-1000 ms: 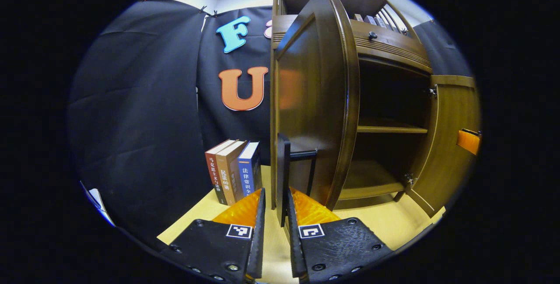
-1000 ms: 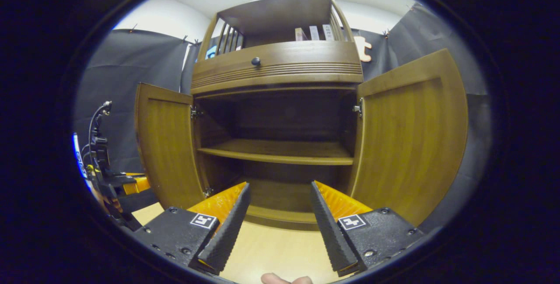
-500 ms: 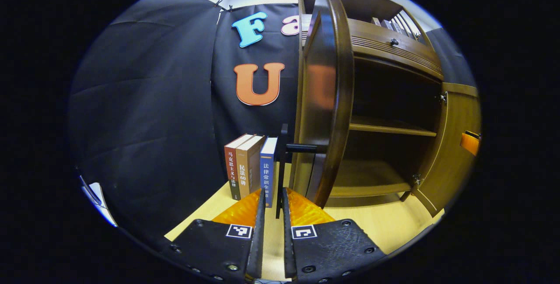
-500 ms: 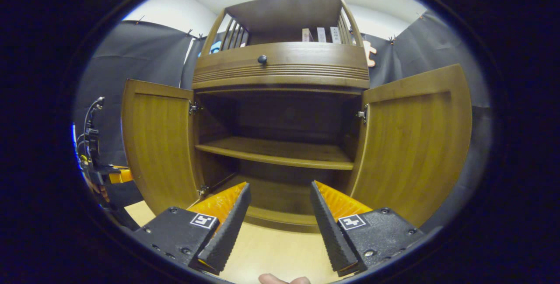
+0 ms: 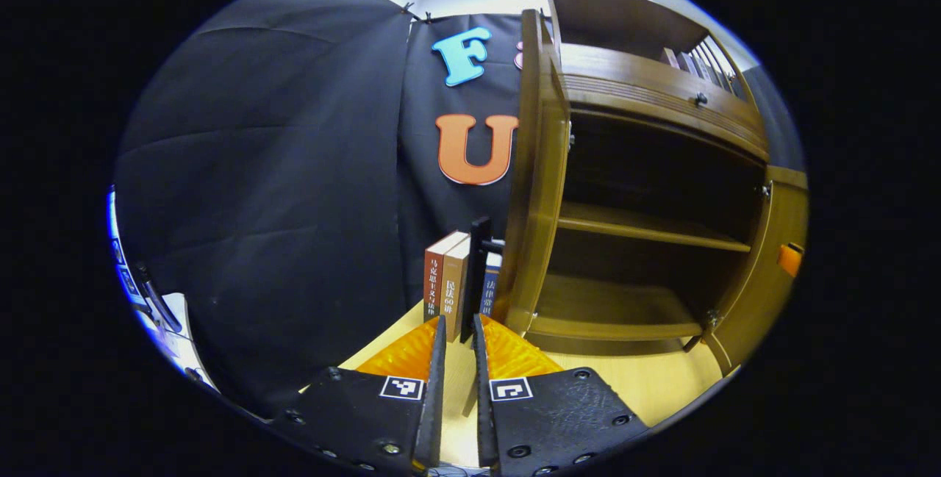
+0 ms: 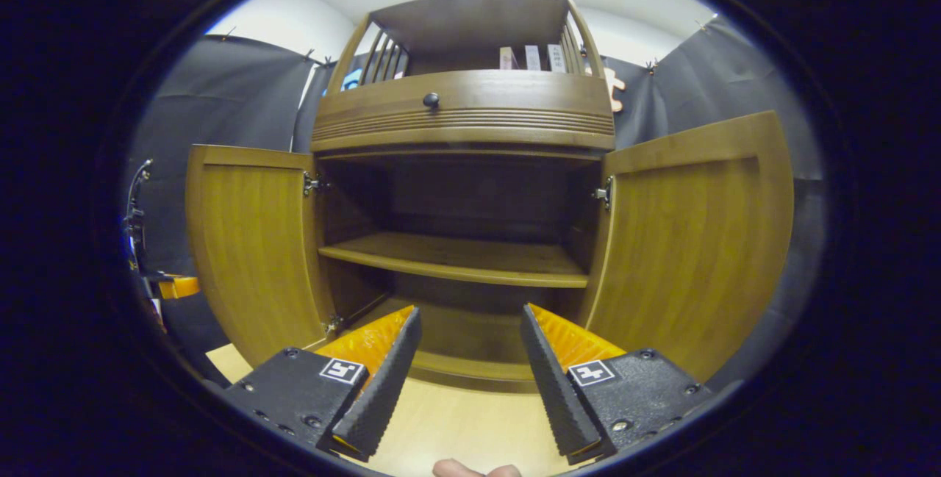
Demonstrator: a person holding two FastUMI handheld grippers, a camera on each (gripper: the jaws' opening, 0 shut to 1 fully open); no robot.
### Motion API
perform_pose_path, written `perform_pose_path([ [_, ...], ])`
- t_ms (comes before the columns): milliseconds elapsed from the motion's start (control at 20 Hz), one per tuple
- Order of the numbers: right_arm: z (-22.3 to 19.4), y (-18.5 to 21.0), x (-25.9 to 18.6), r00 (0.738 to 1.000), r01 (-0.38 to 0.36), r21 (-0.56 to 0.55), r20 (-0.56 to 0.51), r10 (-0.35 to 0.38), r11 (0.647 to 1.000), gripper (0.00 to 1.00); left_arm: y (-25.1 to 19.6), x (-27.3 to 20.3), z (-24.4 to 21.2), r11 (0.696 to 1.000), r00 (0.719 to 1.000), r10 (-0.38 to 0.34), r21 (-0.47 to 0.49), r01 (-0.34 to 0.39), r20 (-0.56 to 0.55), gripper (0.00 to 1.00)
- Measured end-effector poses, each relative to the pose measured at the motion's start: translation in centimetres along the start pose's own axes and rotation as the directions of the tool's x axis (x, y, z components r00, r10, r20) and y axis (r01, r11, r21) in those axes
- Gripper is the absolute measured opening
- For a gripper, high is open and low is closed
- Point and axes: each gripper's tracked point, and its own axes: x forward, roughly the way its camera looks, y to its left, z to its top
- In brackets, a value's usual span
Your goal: Open the right door of the double-door shoe cabinet with the right hand, and open the left door with the left hand.
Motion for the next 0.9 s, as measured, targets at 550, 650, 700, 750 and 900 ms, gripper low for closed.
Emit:
perform_pose_path([
  [550,5.1,-3.3,-2.3,0.996,0.055,0.042,0.074,-0.058,0.998,0.88,-10.3,-2.2,7.1,0.987,0.980,-0.138,0.101,0.125,0.140,0.48],
  [650,6.3,-3.9,-2.8,0.994,0.058,0.031,0.089,-0.061,0.998,0.91,-12.4,-2.6,8.4,0.980,0.970,-0.177,0.117,0.158,0.167,0.60],
  [700,6.8,-4.2,-3.1,0.993,0.064,0.023,0.098,-0.066,0.998,0.92,-13.6,-2.9,9.1,0.976,0.963,-0.201,0.125,0.180,0.181,0.60],
  [750,7.3,-4.4,-3.5,0.992,0.069,0.013,0.108,-0.070,0.998,0.91,-14.9,-3.2,9.4,0.969,0.955,-0.229,0.136,0.205,0.188,0.60],
  [900,8.4,-4.8,-4.3,0.988,0.079,-0.003,0.132,-0.078,0.997,0.88,-18.2,-3.9,10.7,0.956,0.937,-0.277,0.163,0.246,0.214,0.90],
])
